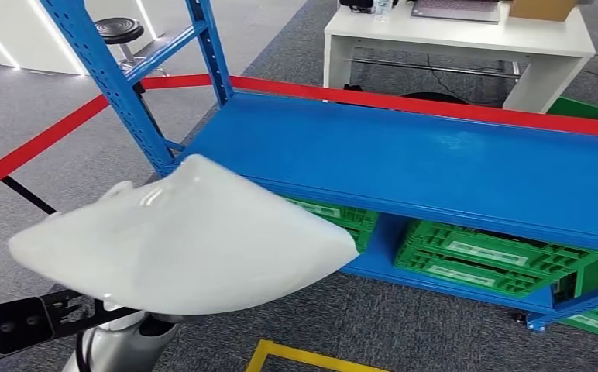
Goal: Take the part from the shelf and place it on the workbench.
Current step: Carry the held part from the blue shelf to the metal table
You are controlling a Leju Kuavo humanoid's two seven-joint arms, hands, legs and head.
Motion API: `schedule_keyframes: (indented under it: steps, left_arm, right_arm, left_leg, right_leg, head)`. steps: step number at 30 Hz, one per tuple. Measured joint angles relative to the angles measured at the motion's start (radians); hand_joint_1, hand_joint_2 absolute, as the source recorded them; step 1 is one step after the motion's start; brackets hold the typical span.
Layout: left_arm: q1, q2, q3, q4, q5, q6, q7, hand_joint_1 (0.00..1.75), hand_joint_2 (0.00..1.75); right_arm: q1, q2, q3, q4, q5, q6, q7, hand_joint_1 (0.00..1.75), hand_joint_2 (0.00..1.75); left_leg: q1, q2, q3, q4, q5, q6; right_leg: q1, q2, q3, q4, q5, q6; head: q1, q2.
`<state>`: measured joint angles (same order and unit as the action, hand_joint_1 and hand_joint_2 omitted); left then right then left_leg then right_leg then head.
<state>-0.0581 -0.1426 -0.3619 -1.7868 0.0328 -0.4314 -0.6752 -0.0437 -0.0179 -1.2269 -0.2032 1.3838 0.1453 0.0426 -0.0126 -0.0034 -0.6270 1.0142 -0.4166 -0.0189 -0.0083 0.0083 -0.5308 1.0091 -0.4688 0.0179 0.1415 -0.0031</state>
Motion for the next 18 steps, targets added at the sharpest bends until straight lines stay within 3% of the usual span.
schedule_keyframes:
  steps: [3, 4, 5, 6, 8, 10, 11, 14, 15, 16, 18]
  left_arm:
    - [-0.005, 0.0, 0.004, 0.0, 0.004, -0.014, 0.0, 1.75, 1.75]
    - [-0.006, 0.0, 0.004, 0.0, 0.004, -0.018, 0.0, 1.75, 1.75]
    - [-0.008, 0.0, 0.004, 0.0, 0.005, -0.023, 0.0, 1.75, 1.75]
    - [-0.009, 0.0, 0.004, 0.0, 0.005, -0.027, 0.0, 1.75, 1.75]
    - [-0.016, -0.002, 0.004, 0.0, 0.006, -0.035, 0.0, 1.75, 1.75]
    - [-0.027, -0.008, 0.003, 0.0, 0.007, -0.048, 0.0, 1.75, 1.75]
    - [-0.032, -0.011, 0.001, 0.0, 0.009, -0.054, 0.0, 1.75, 1.75]
    - [-0.039, -0.018, -0.008, 0.0, 0.013, -0.067, 0.0, 1.75, 1.75]
    - [-0.041, -0.02, -0.011, 0.0, 0.013, -0.07, 0.0, 1.75, 1.75]
    - [-0.044, -0.023, -0.014, 0.0, 0.014, -0.073, 0.0, 1.75, 1.75]
    - [-0.047, -0.028, -0.023, 0.0, 0.016, -0.082, 0.0, 1.75, 1.75]
  right_arm:
    - [0.002, -0.004, 0.012, 0.0, 0.011, 0.013, -0.023, 0.0, 0.0]
    - [0.004, -0.004, 0.015, 0.0, 0.014, 0.017, -0.029, 0.0, 0.0]
    - [0.005, -0.004, 0.018, 0.0, 0.016, 0.021, -0.032, 0.0, 0.0]
    - [0.007, -0.004, 0.02, 0.0, 0.019, 0.024, -0.034, 0.0, 0.0]
    - [0.008, -0.004, 0.024, 0.0, 0.021, 0.029, -0.032, 0.0, 0.0]
    - [0.008, -0.004, 0.026, 0.0, 0.02, 0.041, -0.02, 0.0, 0.0]
    - [0.008, -0.004, 0.027, 0.0, 0.016, 0.049, -0.013, 0.0, 0.0]
    - [0.009, -0.003, 0.027, 0.0, 0.006, 0.068, -0.002, 0.0, 0.0]
    - [0.009, -0.003, 0.027, 0.0, 0.003, 0.071, 0.001, 0.0, 0.0]
    - [0.01, -0.004, 0.027, 0.0, -0.001, 0.075, 0.006, 0.0, 0.0]
    - [0.009, -0.004, 0.024, 0.0, -0.011, 0.084, 0.018, 0.0, 0.0]
  left_leg:
    - [0.002, 0.0, -0.057, 0.168, -0.139, -0.01]
    - [0.002, 0.0, -0.069, 0.224, -0.163, -0.011]
    - [0.002, 0.0, -0.067, 0.254, -0.165, -0.01]
    - [0.002, 0.0, -0.049, 0.249, -0.147, -0.008]
    - [0.002, 0.0, 0.038, 0.147, -0.097, -0.002]
    - [0.001, 0.0, 0.131, 0.011, -0.086, 0.006]
    - [-0.001, 0.0, 0.155, -0.029, -0.091, 0.011]
    - [-0.003, 0.001, 0.151, -0.053, -0.077, 0.03]
    - [-0.002, 0.002, 0.145, -0.055, -0.067, 0.037]
    - [0.0, 0.003, 0.136, -0.057, -0.055, 0.042]
    - [0.0, 0.004, 0.112, -0.056, -0.035, 0.049]
  right_leg:
    - [0.0, -0.003, -0.039, 0.001, 0.034, -0.011]
    - [0.001, -0.004, -0.054, 0.001, 0.045, -0.011]
    - [0.002, -0.004, -0.069, 0.002, 0.055, -0.011]
    - [0.002, -0.005, -0.082, 0.002, 0.065, -0.01]
    - [0.002, -0.005, -0.104, 0.003, 0.085, -0.006]
    - [0.004, -0.005, -0.117, 0.004, 0.103, 0.003]
    - [0.004, -0.005, -0.12, 0.003, 0.112, 0.009]
    - [0.0, -0.005, -0.127, -0.003, 0.128, 0.028]
    - [-0.001, -0.004, -0.135, 0.012, 0.108, 0.033]
    - [-0.001, -0.004, -0.149, 0.05, 0.07, 0.038]
    - [-0.002, -0.004, -0.185, 0.178, -0.028, 0.045]
  head:
    - [-0.013, 0.0]
    - [-0.017, 0.0]
    - [-0.02, 0.0]
    - [-0.023, 0.0]
    - [-0.03, 0.0]
    - [-0.037, 0.0]
    - [-0.04, 0.0]
    - [-0.043, 0.0]
    - [-0.042, 0.0]
    - [-0.043, 0.0]
    - [-0.042, 0.0]
